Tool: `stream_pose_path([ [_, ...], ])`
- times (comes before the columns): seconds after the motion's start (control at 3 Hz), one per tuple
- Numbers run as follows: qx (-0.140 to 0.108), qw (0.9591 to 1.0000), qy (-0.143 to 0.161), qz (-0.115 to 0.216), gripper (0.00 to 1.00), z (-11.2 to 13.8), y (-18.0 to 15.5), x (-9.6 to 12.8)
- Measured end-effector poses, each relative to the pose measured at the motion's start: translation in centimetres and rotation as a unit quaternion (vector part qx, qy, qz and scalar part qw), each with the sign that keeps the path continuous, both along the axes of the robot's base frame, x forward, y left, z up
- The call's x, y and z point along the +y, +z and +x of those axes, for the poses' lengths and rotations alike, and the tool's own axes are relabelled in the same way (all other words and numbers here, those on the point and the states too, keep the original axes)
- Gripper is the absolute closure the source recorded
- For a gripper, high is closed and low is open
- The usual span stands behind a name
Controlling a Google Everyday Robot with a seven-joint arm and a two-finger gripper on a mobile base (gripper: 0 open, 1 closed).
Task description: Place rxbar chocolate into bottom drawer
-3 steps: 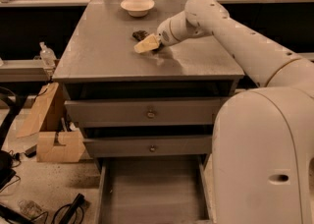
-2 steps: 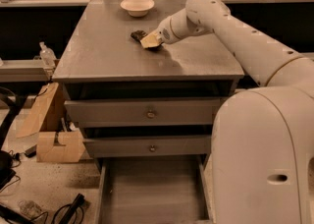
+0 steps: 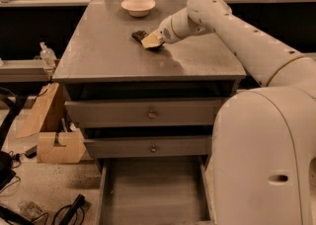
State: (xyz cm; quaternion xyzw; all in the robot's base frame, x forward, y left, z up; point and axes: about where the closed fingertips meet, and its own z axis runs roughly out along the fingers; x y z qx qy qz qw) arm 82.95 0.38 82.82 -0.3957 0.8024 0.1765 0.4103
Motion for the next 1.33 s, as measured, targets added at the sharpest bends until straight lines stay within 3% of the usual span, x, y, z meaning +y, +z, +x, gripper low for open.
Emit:
stream_pose_path([
  [0.33,-0.003,0.9999,0.008,0.008,1.0,0.0,0.4,0.5],
  [0.67,-0.033,0.9989,0.016,0.03,1.0,-0.7,3.8,-0.3],
  [1.0,-0.075,0.996,0.019,0.045,1.0,-2.9,7.9,-2.2],
  [1.33,-0.114,0.9929,0.006,0.033,1.0,-6.9,10.9,-4.7],
])
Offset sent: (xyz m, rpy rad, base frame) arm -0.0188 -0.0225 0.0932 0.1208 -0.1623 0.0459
